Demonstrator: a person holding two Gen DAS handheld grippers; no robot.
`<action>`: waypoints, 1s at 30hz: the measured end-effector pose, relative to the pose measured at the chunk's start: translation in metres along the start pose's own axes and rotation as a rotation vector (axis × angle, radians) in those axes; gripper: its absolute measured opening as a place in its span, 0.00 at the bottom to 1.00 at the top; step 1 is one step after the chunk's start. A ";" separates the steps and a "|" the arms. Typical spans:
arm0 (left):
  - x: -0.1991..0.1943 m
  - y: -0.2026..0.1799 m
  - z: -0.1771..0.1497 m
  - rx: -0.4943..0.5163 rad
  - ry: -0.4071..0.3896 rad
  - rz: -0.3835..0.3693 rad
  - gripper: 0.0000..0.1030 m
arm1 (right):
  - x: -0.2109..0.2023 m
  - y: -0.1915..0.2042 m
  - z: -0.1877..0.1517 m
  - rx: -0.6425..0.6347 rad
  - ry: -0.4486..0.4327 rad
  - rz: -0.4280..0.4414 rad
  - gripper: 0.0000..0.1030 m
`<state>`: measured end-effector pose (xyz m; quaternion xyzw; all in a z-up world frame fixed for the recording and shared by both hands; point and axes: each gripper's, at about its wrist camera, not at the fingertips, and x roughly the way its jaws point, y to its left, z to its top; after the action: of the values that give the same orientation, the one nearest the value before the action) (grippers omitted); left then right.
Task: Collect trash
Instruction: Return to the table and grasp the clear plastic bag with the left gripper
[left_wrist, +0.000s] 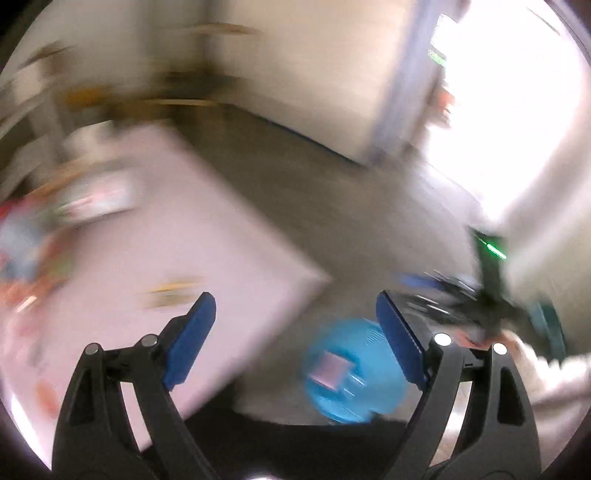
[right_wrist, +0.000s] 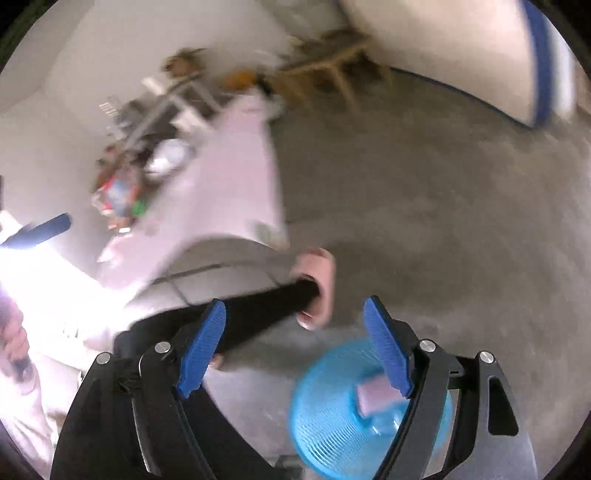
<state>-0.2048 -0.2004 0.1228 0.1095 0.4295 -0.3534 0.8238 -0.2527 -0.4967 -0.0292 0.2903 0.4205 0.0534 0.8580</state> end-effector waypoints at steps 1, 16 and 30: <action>-0.010 0.035 -0.001 -0.088 -0.016 0.043 0.82 | 0.005 0.013 0.008 -0.031 -0.002 0.024 0.73; -0.025 0.396 -0.128 -1.074 -0.100 0.123 0.80 | 0.090 0.194 0.108 -0.322 0.065 0.256 0.73; 0.002 0.430 -0.144 -1.151 -0.363 0.087 0.14 | 0.163 0.258 0.127 -0.384 0.138 0.287 0.73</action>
<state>-0.0036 0.1803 -0.0194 -0.3983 0.3996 -0.0435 0.8245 -0.0138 -0.2862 0.0593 0.1744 0.4147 0.2733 0.8502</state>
